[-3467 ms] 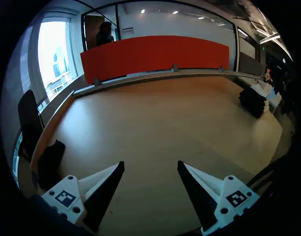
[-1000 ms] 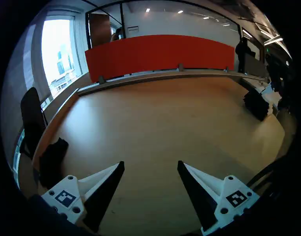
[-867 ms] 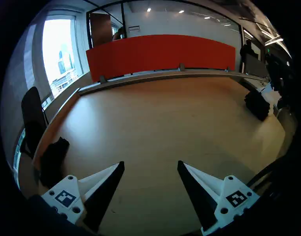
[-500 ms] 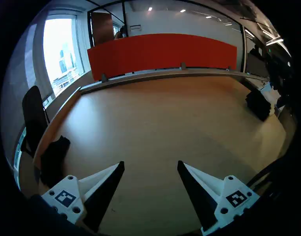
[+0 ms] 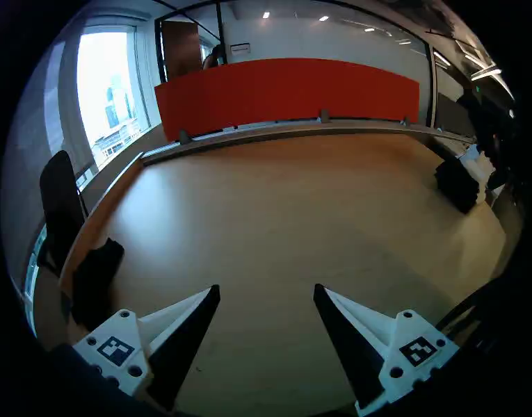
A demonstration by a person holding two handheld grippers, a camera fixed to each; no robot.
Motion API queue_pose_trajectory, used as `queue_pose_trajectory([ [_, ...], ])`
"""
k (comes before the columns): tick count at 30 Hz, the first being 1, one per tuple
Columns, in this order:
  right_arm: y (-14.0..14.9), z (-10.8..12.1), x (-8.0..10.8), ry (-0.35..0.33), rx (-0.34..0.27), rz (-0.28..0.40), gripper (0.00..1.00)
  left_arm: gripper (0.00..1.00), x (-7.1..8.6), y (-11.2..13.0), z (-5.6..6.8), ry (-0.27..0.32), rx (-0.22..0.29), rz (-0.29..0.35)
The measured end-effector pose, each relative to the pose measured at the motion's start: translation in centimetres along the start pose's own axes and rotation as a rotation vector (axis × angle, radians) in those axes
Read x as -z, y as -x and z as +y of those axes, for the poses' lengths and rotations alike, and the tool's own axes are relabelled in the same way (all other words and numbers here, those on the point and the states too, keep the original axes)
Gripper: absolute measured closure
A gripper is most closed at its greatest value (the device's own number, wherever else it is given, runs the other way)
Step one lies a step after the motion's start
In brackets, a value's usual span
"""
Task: Fold towel
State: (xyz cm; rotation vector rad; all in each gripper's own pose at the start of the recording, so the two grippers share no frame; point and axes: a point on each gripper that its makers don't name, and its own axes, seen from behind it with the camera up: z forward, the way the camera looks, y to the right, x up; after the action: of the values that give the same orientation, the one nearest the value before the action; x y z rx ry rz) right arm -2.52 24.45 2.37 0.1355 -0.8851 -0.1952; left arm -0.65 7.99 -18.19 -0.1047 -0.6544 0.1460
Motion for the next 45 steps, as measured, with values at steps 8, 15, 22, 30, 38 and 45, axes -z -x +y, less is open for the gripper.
queue_pose_trajectory([
  [8, 0.2, -0.02, -0.22, -0.004, 0.001, -0.007, 0.92, 0.0, -0.07, 0.12, 0.15, 0.0, 0.002, -0.003],
  [15, 0.15, 0.01, -0.34, -0.005, -0.002, -0.01, 0.95, 0.0, -0.16, 0.12, 0.22, -0.001, 0.001, -0.004],
  [22, 0.07, -0.05, -0.38, 0.002, 0.005, -0.015, 0.84, 0.0, -0.24, 0.02, 0.26, 0.001, 0.001, -0.004],
  [30, 0.07, -0.18, -0.57, 0.008, 0.019, -0.023, 0.63, 0.0, -0.4, -0.15, 0.31, 0.003, 0.002, -0.003],
  [38, 0.11, -0.46, -0.77, -0.003, 0.012, -0.021, 0.76, 0.0, -0.39, -0.04, 0.15, 0.002, 0.002, -0.005],
  [45, 0.08, -0.31, -0.56, -0.001, 0.01, -0.011, 0.94, 0.0, -0.49, -0.18, 0.31, 0.005, 0.0, -0.005],
])
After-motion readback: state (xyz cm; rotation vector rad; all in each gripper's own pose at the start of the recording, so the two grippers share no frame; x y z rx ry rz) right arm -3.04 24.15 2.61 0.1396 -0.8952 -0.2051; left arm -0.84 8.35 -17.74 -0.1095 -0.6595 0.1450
